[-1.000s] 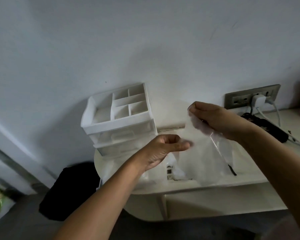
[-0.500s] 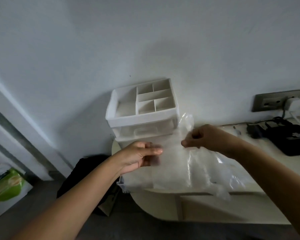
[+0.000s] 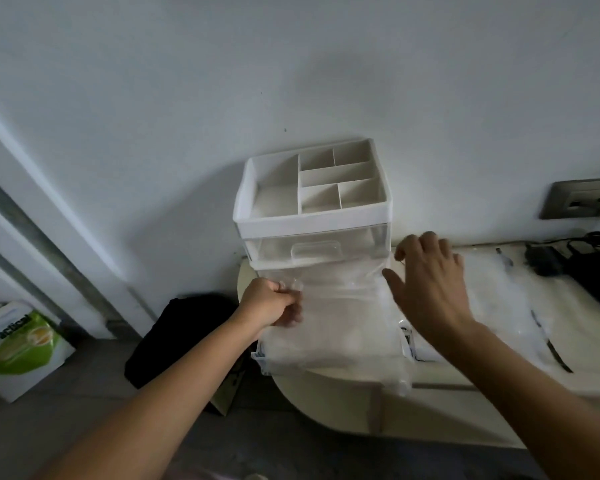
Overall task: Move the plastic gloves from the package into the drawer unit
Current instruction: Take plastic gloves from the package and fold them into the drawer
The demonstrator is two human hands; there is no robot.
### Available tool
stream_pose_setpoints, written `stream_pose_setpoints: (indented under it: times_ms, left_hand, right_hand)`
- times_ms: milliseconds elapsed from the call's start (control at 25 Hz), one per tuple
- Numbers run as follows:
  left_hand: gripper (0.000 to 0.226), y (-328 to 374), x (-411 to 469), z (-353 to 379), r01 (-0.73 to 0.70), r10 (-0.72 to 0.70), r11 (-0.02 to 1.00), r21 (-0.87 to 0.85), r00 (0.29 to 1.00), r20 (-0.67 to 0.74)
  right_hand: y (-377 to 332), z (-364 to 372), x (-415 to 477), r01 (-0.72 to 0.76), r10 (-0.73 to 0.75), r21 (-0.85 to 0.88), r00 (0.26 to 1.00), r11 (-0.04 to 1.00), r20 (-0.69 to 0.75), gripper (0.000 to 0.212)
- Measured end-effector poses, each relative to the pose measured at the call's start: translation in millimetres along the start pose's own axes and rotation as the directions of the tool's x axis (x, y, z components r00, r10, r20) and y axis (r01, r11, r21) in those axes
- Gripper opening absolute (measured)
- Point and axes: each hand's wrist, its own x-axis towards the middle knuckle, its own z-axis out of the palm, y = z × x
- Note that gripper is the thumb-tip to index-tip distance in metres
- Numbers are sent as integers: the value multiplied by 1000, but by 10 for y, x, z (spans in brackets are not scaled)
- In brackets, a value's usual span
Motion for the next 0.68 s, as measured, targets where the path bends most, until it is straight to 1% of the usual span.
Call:
stream_pose_setpoints:
  times_ms: [40, 80, 120, 160, 200, 240, 280, 320, 400, 440, 480, 520, 560, 600, 680]
  left_hand:
    - [17, -18, 5, -1, 2, -2, 1000, 18, 1000, -17]
    - [18, -43, 25, -11, -2, 4, 999, 35, 999, -42]
    - [19, -50, 25, -12, -12, 15, 999, 47, 998, -67]
    - [21, -57, 32, -13, -27, 33, 998, 65, 995, -89]
    - [23, -64, 29, -11, -54, 66, 992, 112, 992, -109]
    - [25, -70, 17, -12, -98, 128, 971, 216, 983, -132]
    - [28, -70, -15, -11, -137, 195, 927, 349, 971, -138]
    - [27, -63, -51, -9, -171, 267, 857, 487, 954, -135]
    - [13, -9, -137, -31, -217, 397, 681, 699, 912, -104]
    - [13, 38, -184, -38, -224, 470, 577, 785, 878, -95]
    - [19, 63, -206, -41, -219, 537, 468, 856, 840, -79]
    - [22, 91, -233, -28, -240, 601, 405, 882, 797, -58]
    - [19, 106, -244, 2, -272, 630, 374, 887, 776, -28]
    - [15, 98, -254, 53, -311, 628, 358, 880, 778, 19]
    - [11, 5, -212, 180, -361, 519, 361, 860, 844, 136]
  right_hand:
    - [-107, 12, -94, 143, -138, 58, 987, 988, -80, 18]
    - [-224, 37, -178, 264, -260, 159, 965, 951, -44, 18]
    - [-320, 110, -235, 313, -345, 287, 936, 905, 67, 23]
    - [-393, 196, -272, 297, -400, 387, 890, 873, 221, 31]
    - [-427, 316, -274, 274, -437, 418, 821, 866, 368, 37]
    - [-436, 426, -233, 279, -460, 407, 757, 870, 465, 41]
    - [-428, 517, -183, 279, -457, 378, 698, 883, 552, 43]
    - [-415, 596, -131, 281, -438, 339, 644, 898, 627, 43]
    - [-396, 729, -57, 279, -389, 273, 587, 920, 710, 41]
    - [-392, 788, -35, 278, -373, 255, 576, 926, 727, 38]
    - [-394, 850, -23, 281, -359, 234, 576, 931, 735, 36]
    - [-406, 896, -20, 271, -343, 222, 584, 937, 736, 35]
    - [-432, 918, -19, 255, -332, 220, 595, 942, 732, 34]
    - [-464, 941, -27, 238, -320, 218, 606, 946, 728, 32]
    - [-532, 973, -65, 196, -314, 245, 633, 949, 708, 31]
